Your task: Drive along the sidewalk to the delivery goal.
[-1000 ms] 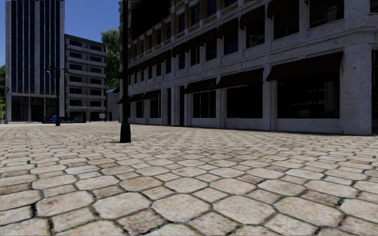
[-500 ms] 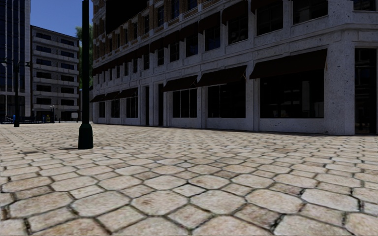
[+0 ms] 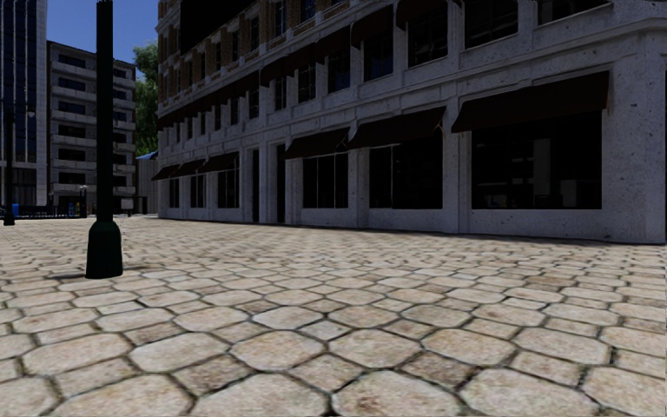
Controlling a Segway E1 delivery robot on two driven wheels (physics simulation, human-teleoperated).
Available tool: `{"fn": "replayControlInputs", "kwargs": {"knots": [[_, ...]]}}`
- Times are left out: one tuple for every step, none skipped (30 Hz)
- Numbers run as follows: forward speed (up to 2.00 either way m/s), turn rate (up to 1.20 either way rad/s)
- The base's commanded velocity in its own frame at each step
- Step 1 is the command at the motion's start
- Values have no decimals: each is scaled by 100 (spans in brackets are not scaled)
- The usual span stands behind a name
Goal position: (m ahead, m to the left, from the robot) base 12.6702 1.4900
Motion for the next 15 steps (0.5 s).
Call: {"fn": "replayControlInputs", "kwargs": {"knots": [[200, 0], [200, 0], [200, 0], [200, 0], [200, 0], [200, 0], [200, 0], [200, 0], [200, 0], [200, 0], [200, 0], [200, 0], [200, 0], [200, 0], [200, 0]]}}
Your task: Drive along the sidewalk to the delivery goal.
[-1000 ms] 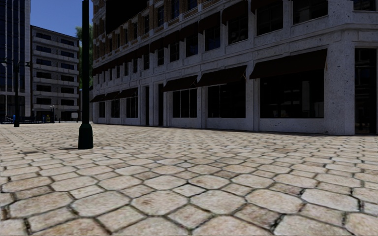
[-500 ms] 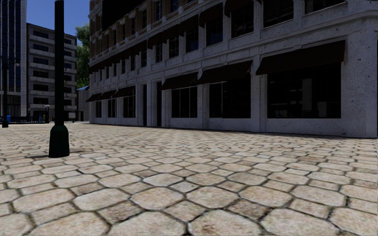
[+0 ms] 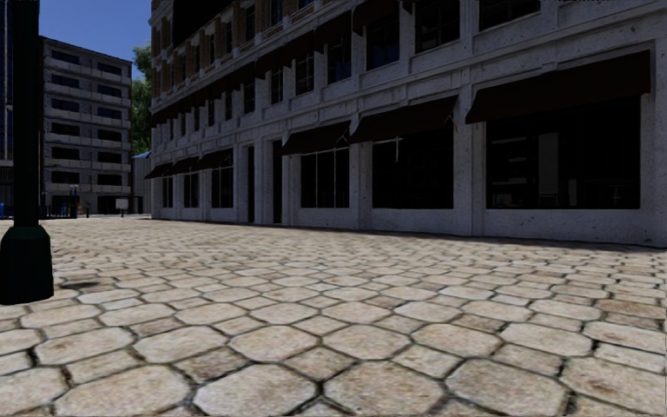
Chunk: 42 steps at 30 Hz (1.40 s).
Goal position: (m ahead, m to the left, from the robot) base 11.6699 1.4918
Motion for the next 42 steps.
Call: {"fn": "replayControlInputs", "kwargs": {"knots": [[200, 0], [200, 0], [200, 0], [200, 0], [200, 0], [200, 0], [200, 0], [200, 0], [200, 0], [200, 0], [200, 0], [200, 0], [200, 0], [200, 0], [200, 0], [200, 0], [200, 0], [200, 0], [200, 0], [200, 0], [200, 0], [200, 0], [200, 0], [200, 0], [200, 0], [200, 0], [200, 0], [200, 0], [200, 0], [200, 0], [200, 0], [200, 0], [200, 0], [200, 0], [200, 0], [200, 0], [200, 0], [200, 0], [200, 0], [200, 0], [200, 0], [200, 0]]}}
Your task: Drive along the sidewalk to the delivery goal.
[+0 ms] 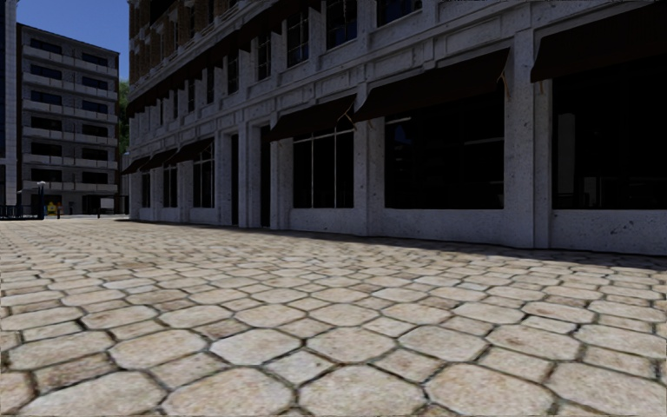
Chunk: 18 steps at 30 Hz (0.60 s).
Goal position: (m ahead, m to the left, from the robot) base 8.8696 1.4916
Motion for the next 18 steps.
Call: {"fn": "replayControlInputs", "kwargs": {"knots": [[200, 0], [200, 0], [200, 0], [200, 0], [200, 4], [200, 6], [200, 8], [200, 8], [200, 9], [200, 10], [200, 15], [200, 20], [200, 20], [200, 22], [200, 22], [200, 22], [200, 22], [200, 22]]}}
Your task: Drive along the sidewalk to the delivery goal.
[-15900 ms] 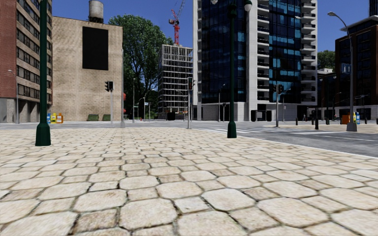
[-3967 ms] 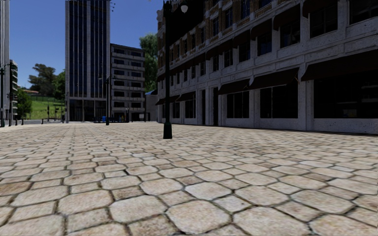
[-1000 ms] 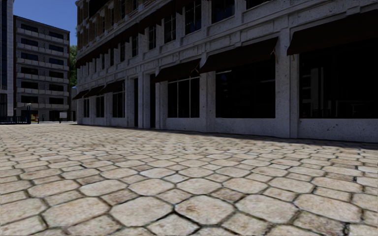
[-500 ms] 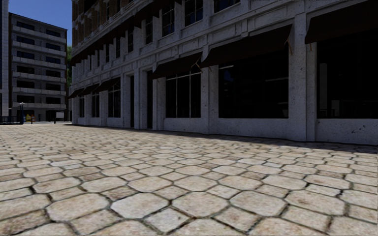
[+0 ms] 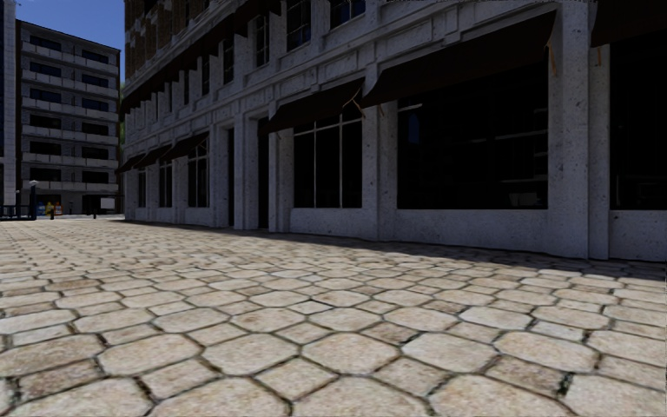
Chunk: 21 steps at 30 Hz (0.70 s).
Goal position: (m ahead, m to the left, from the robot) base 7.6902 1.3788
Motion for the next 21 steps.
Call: {"fn": "replayControlInputs", "kwargs": {"knots": [[200, 22], [200, 22], [200, 22], [200, 22], [200, 22], [200, 22], [200, 22], [200, 22], [200, 22], [200, 22], [200, 22], [200, 22], [200, 22], [200, 22], [200, 22], [200, 22], [200, 24], [200, 26], [200, 26], [200, 26], [200, 26]]}}
